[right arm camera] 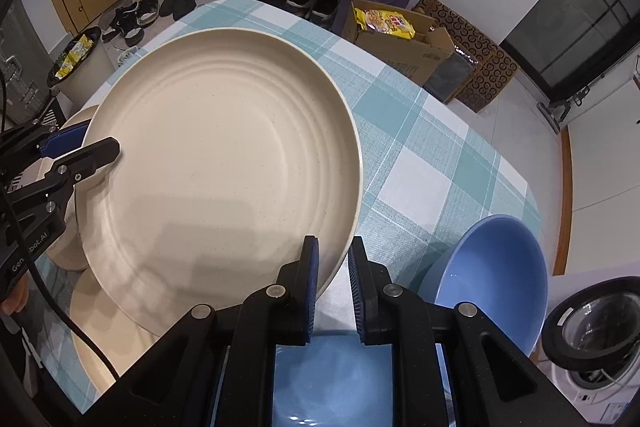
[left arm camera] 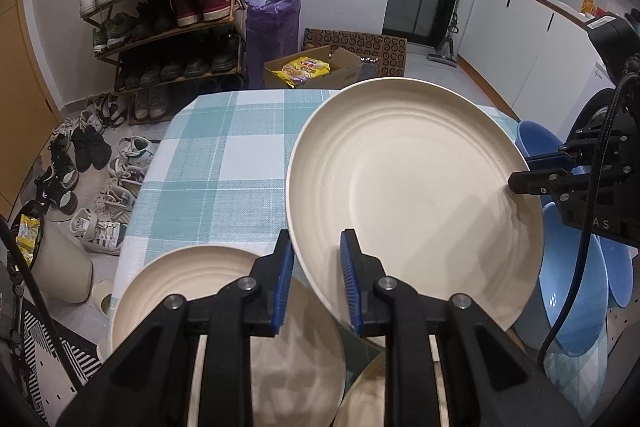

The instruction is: Organize plates and bowls

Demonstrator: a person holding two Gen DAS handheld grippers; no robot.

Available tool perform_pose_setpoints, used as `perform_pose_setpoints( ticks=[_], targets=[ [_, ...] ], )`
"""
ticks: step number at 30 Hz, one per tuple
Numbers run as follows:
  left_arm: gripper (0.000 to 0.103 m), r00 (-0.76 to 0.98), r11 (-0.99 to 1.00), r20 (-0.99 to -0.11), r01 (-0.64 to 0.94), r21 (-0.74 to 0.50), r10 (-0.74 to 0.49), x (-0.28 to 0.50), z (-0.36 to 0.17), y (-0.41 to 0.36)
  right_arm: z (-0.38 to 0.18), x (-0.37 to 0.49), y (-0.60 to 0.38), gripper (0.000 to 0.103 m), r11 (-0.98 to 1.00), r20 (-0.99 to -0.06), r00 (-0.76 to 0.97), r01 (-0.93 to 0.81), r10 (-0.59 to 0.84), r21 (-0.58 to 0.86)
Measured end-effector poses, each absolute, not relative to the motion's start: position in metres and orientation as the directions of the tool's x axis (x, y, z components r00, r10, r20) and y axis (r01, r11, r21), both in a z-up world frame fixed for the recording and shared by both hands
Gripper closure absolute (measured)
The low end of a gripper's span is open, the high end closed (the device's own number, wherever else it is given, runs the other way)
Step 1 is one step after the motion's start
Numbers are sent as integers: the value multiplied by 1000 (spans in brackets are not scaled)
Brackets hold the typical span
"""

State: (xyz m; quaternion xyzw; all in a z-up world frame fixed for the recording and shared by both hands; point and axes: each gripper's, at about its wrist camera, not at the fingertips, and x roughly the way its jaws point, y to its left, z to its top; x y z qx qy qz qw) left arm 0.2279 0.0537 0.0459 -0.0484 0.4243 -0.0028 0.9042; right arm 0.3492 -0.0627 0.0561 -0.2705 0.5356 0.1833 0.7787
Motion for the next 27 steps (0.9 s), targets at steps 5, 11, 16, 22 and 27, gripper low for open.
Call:
perform_pose_setpoints(
  ticks=[5,11,16,22,27],
  targets=[
    [81,661,996,-749,-40,-86,-38,212,57,57,70,333,-60,88,781,-924,383,-581,13,-230],
    [81,678,996,-735,-47,-76,-24,193,66,59,83,311,-56,88,775,-913,407,-587,34,-233],
    [81,694,996,-720,-50,-71,-16,177,74,60,91,291,-56,88,773,-906,421,-591,51,-231],
    [81,708,996,-706,-54,-66,-9,158,78,60,98,270,-58,88,769,-897,436,-597,72,-228],
    [81,713,996,-702,-57,-64,-4,146,77,60,101,251,-58,88,763,-892,444,-605,85,-228]
  ],
)
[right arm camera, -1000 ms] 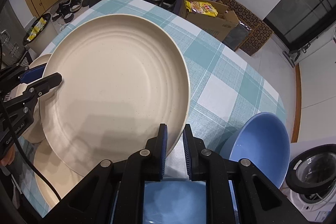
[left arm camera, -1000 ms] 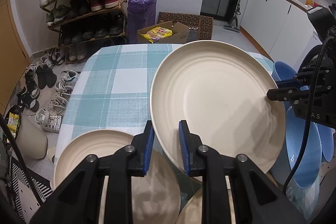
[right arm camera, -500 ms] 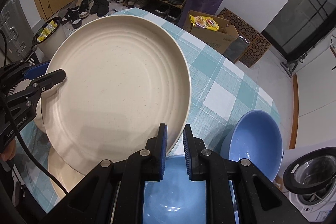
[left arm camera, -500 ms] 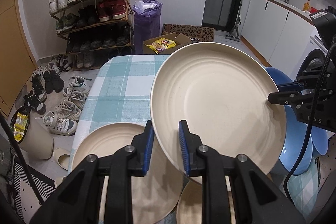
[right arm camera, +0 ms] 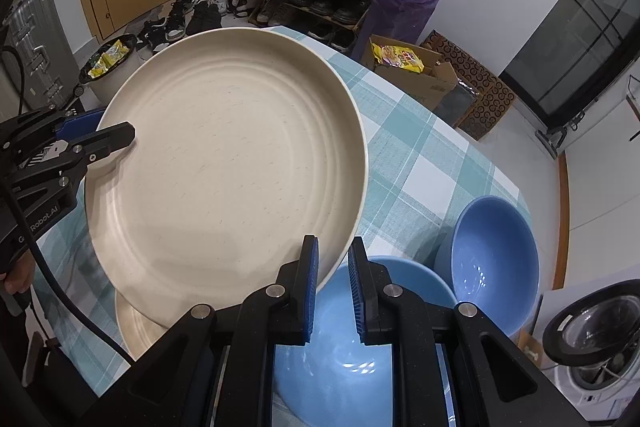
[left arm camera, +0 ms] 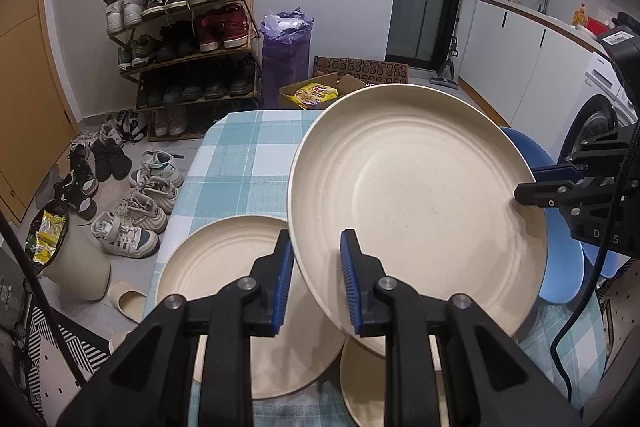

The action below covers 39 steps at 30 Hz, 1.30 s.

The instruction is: Organize plates and bowls

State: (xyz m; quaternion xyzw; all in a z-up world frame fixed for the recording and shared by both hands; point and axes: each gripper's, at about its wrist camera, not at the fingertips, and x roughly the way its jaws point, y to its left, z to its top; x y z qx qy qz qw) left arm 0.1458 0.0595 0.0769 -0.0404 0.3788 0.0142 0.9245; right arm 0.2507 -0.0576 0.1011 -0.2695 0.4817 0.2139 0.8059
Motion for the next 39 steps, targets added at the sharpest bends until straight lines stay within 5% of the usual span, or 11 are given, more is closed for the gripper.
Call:
perform_pose_setpoints(
  ticks=[39],
  targets=[
    [81,687,999,-727,-23,-43,-15,80,44,53,65,154,-72,88,766,-901,414,-618,127,-176]
  ],
)
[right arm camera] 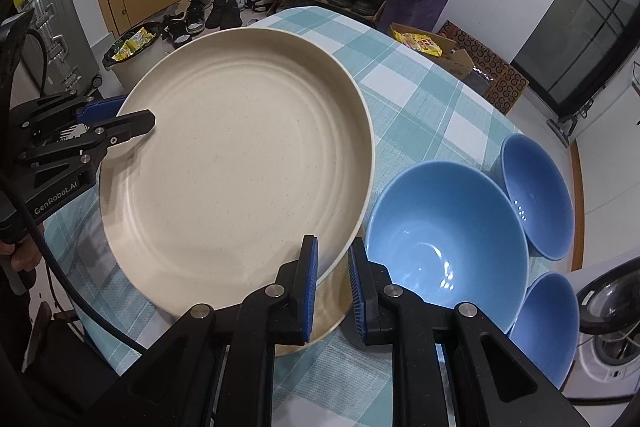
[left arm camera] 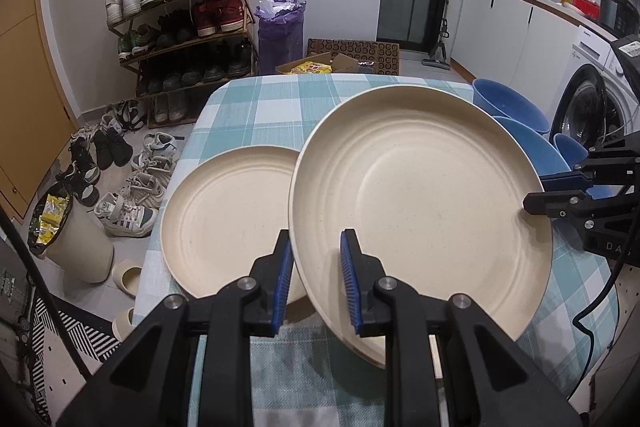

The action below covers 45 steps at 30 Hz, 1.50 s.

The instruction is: Organize plates and bowls

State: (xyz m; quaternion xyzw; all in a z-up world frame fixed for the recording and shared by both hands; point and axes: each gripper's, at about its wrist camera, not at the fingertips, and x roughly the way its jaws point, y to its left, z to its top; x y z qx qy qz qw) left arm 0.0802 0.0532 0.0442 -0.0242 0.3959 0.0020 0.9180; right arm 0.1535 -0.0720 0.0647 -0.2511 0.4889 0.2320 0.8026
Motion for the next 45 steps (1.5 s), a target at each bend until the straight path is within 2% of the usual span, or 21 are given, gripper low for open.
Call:
perform_pose_setpoints(
  ticks=[26,45],
  targets=[
    [81,634,997,-771,-3,-73,-55,84,0,38,14,150,-86,88,792,-928,365,-588,79,-164],
    [81,630,999,-776,7,-37,-33,84,-9,27,-4,156,-85,87,796,-937,347,-577,39,-181]
  ],
)
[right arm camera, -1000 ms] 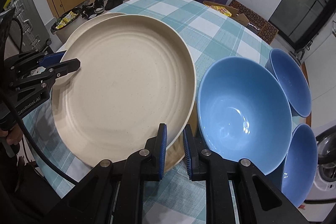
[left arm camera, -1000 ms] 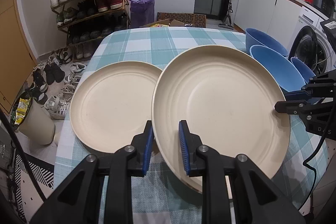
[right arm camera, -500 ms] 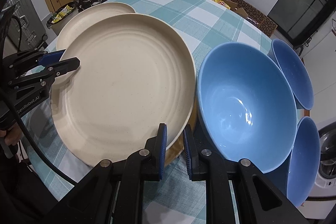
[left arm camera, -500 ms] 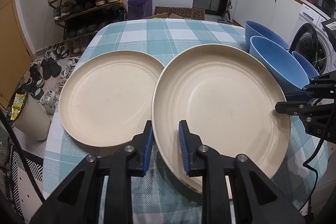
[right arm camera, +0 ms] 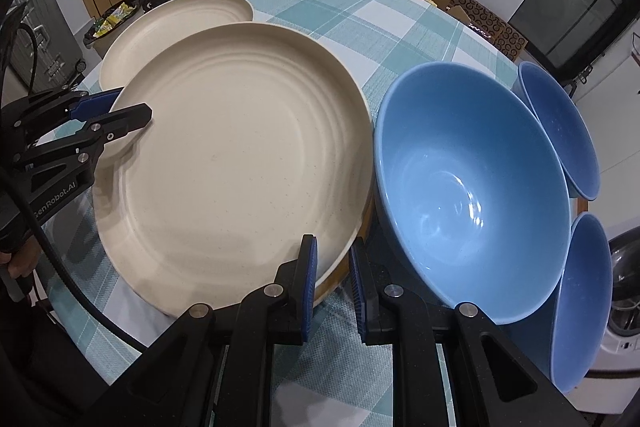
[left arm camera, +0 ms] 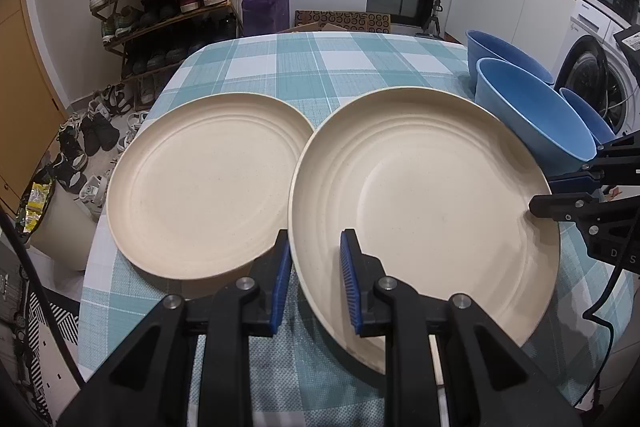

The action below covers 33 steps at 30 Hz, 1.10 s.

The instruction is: Organize plates and bowls

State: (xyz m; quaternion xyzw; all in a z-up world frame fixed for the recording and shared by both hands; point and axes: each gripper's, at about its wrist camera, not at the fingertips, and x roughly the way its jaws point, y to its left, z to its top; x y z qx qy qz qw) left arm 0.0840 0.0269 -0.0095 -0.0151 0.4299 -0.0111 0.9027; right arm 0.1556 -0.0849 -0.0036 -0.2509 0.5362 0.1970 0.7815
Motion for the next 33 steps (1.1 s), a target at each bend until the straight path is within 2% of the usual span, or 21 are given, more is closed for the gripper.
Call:
perform_pose_setpoints(
  ticks=[33],
  targets=[
    [81,628,1000,-778,20,1,-12,89,-20,16,-21,151,-90,83,790,-945,327,-573,-24,-218]
  ],
)
